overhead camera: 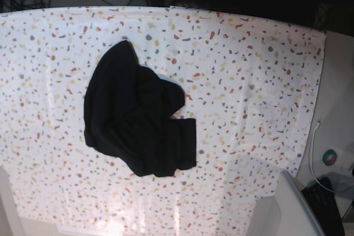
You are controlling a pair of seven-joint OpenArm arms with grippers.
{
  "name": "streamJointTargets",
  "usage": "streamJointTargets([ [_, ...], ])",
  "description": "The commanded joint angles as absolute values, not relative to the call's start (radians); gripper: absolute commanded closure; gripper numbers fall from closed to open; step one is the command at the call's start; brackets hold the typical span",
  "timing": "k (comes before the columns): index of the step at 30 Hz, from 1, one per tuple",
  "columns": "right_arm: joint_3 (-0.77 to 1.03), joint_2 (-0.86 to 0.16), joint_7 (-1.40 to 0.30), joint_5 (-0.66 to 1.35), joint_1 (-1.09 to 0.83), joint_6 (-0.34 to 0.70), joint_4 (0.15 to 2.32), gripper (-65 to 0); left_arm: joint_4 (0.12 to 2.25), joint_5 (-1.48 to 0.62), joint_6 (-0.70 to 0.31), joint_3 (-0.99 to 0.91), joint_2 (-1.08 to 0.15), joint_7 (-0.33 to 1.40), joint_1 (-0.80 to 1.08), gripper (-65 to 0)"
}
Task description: Layout the t-shirt on the table in an organized manner, then fold the t-shirt properly
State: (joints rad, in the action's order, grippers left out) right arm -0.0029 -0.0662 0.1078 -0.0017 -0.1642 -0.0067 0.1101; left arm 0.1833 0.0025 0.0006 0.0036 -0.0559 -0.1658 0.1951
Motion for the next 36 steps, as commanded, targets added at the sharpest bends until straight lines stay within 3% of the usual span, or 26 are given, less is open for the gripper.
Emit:
streamJointTargets([
  [1,-0.004,-0.076,0.117,-0.004,-0.157,-0.007,0.111,0.0,0.183,0.005,0.004,0.005,-0.058,-0.168,0.206,-43.4],
  [3,-0.004,-0.087,0.116,-0.004,-0.143,-0.007,0.111,0.0,0.183,0.005,0.004,0.005,-0.058,-0.17,0.206,-34.7],
  [7,-0.005,-0.087,0.077,-0.005,-0.137,-0.007,0.111,0.0,0.188,-0.004,0.004,0.002,-0.054,-0.176,0.206,0.0],
  [15,0.002,-0.088,0.058,-0.199,-0.127,-0.007,0.111,0.0,0.213,-0.005,0.005,-0.007,-0.053,-0.177,0.205,0.0],
  [20,0.004,-0.068,0.056,-0.165,-0.127,-0.007,0.107,0.0,0.314,-0.005,0.005,-0.008,-0.058,-0.177,0.252,0.0],
  [36,0.005,-0.061,0.056,-0.099,-0.133,-0.01,0.105,0.0,0.343,0.004,0.005,-0.001,-0.058,-0.176,0.335,0.0],
])
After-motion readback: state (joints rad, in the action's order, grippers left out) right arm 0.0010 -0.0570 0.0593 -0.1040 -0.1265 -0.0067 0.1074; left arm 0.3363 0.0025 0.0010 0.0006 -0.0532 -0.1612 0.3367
